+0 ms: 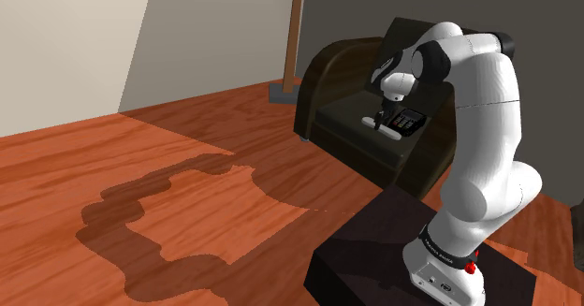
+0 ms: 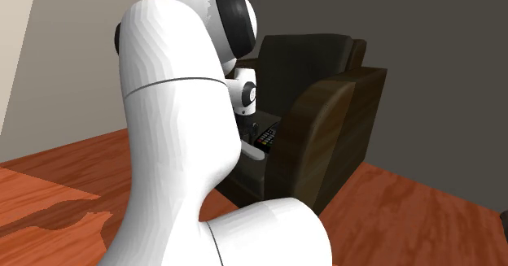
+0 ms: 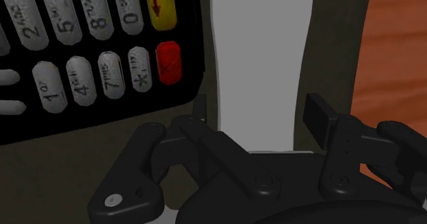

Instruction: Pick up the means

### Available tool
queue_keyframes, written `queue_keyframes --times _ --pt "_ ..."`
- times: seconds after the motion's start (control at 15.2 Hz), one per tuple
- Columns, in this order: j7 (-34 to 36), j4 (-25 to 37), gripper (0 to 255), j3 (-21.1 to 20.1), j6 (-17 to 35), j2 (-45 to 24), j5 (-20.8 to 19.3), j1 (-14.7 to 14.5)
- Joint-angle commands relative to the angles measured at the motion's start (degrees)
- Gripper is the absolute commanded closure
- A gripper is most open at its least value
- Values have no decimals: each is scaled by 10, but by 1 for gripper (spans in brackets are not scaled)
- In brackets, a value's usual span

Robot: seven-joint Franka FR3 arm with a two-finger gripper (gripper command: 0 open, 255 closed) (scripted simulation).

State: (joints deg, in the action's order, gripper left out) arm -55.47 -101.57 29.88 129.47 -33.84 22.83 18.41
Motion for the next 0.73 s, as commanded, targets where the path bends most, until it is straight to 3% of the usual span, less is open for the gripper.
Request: queue_keyframes --times 0.0,0.66 --pt "-1 -2 255 0 1 -2 0 1" --pt "6 3 255 7 -15 11 -9 -4"
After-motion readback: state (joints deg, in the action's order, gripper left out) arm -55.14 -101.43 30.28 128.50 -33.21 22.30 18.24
